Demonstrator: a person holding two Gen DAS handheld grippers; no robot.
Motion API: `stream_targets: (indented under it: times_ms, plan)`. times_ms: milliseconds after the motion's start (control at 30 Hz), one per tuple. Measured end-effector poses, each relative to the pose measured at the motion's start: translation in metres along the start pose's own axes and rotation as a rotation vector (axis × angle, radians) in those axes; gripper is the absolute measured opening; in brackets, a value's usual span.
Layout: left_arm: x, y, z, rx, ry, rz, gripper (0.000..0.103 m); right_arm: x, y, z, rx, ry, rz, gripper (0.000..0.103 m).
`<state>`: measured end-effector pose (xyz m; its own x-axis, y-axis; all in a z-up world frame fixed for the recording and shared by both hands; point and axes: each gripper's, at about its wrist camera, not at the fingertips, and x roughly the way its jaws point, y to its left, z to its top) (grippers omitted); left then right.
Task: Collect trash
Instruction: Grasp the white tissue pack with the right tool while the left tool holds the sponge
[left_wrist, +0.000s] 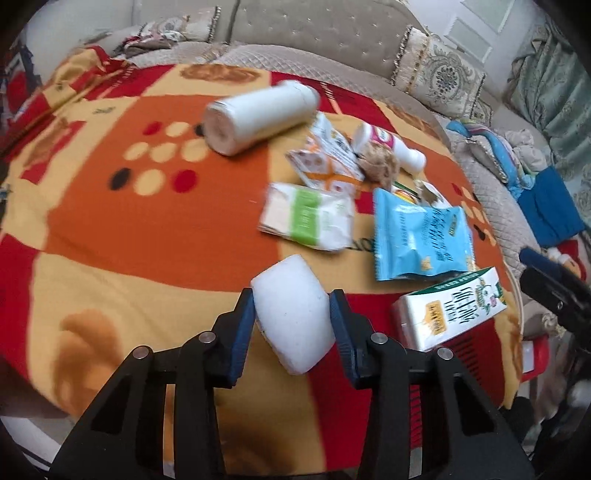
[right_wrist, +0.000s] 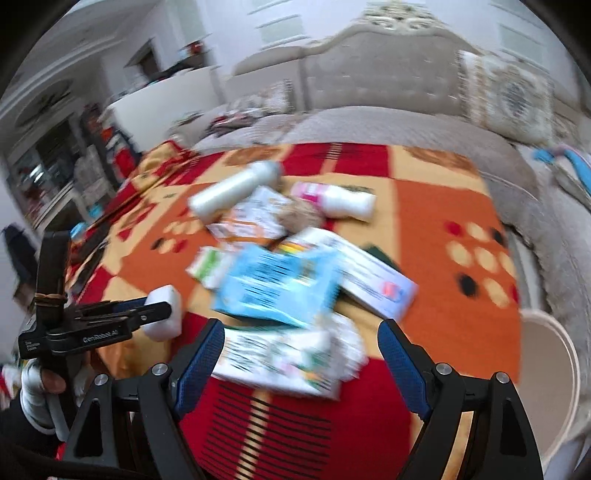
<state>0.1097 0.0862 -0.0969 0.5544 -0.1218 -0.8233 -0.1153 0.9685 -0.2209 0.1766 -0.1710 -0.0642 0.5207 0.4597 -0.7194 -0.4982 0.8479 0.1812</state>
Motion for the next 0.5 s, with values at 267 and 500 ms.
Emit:
stream_targets:
  times_ms: [267,500]
  plan:
    - [-0.015,0.024,0.007,-0.028,-0.034,0.065,0.039,0.071,0.072,0.037,-0.195,0.112,0.116,0.083]
    - [-0.02,0.055,0.009,-0.087,-0.041,0.089,0.039,0.132,0.114,0.055,-0.367,0.204,0.097,0.083]
